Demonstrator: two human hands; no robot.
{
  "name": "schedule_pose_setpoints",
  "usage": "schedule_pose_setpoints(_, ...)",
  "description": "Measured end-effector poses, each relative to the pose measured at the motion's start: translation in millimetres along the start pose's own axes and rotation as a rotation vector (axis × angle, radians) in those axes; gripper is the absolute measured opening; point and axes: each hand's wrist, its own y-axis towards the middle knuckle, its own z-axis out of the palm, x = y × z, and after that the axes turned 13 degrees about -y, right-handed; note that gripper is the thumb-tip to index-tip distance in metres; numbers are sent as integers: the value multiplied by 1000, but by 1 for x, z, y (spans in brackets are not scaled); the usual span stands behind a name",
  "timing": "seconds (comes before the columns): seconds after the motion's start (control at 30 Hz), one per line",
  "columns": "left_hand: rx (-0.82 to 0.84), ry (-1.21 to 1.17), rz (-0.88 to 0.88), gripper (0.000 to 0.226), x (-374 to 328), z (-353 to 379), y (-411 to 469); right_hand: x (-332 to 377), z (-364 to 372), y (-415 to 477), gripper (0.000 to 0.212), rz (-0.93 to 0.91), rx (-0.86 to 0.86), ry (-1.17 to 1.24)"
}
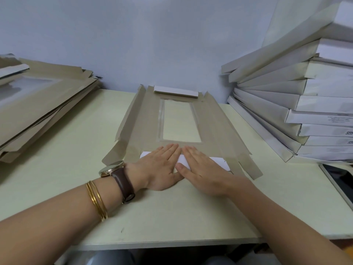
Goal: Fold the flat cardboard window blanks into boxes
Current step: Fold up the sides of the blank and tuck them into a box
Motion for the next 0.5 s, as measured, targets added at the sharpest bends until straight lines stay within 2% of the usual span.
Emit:
schedule_pose_setpoints(0.17, -3, 38, -65, 84, 3, -2, -8, -23, 0, -14, 81, 29, 8, -99)
schedule_pose_setpoints(0.3, 26, 89, -112, 86, 7, -7, -13, -42, -3, -28, 97, 69, 50, -119)
schedule_pose_setpoints(0.5, 55, 58, -153, 89, 17, -14, -22, -65, -3, -39, 105, 123, 40, -175)
